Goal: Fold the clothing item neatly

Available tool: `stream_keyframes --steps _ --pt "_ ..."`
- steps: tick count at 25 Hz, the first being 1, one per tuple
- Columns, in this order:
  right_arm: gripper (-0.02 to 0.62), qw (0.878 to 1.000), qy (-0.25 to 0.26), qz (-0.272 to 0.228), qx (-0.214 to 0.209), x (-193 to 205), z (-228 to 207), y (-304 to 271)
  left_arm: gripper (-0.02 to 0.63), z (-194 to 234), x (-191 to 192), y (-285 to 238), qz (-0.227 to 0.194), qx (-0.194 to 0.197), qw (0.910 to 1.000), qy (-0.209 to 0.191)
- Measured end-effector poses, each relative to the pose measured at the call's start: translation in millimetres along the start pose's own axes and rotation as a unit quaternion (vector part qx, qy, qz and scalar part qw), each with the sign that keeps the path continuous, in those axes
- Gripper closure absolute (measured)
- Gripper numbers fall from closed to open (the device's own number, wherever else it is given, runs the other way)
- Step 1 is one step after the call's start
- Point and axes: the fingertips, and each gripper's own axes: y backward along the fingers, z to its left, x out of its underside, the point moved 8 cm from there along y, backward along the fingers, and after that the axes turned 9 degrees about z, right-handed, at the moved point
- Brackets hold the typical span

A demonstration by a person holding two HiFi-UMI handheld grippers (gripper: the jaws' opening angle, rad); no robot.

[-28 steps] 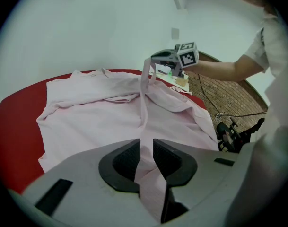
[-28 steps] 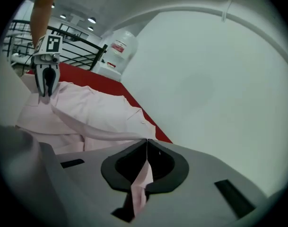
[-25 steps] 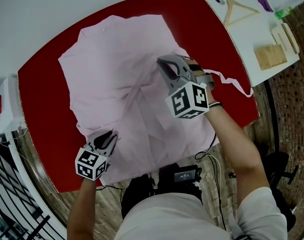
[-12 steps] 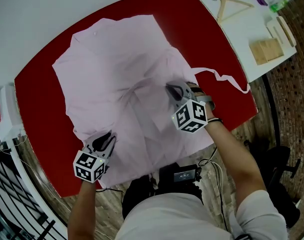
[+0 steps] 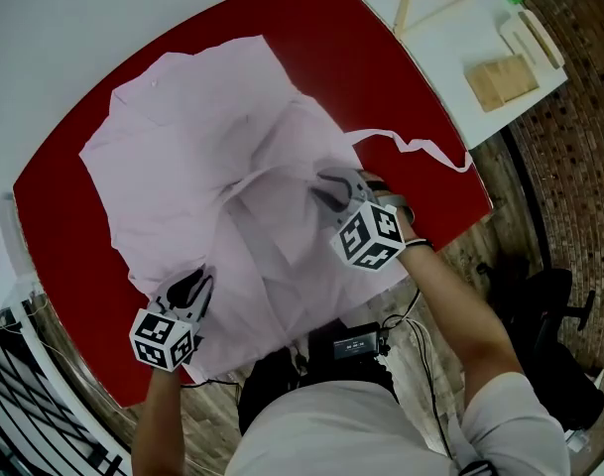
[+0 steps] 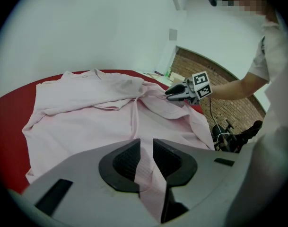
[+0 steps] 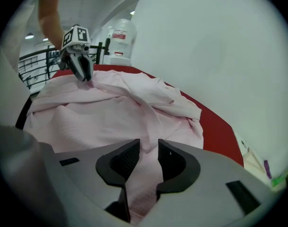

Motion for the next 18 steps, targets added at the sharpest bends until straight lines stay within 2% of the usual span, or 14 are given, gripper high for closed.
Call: stream_keyframes --steps 1,3,6,8,11,15,18 --pt "0.487 1.0 -0.025 -0.006 0.002 3 -4 6 0.526 -1 -2 0 -0.003 0.002 1.0 0.0" --pt "0.483 0.996 -0.084 -0.016 0.015 14 -13 21 0.526 -2 -8 0 -0.01 0.006 0.9999 -0.001" --pt "0.483 0.983 -0.175 -0.019 0.054 44 -32 42 0.526 -7 -18 1 -0.021 0.01 0.9997 -0.004" --pt "0.483 0.968 -0.234 -0.004 0.09 74 -46 55 0.526 -12 -27 -1 -0.03 0.015 0.9994 -0.007" --pt "0.483 0.939 -0.308 0.033 0.146 125 -65 74 0.526 -22 -41 -6 -0.043 0.025 0.9986 -0.016" --pt "0.483 0.901 -0.37 0.085 0.208 184 -81 93 0.526 -34 -61 -17 -0.053 0.04 0.9974 -0.029" --pt "0.483 0.882 -0.395 0.106 0.233 211 -87 104 0.526 -42 -73 -25 -0.056 0.048 0.9966 -0.035"
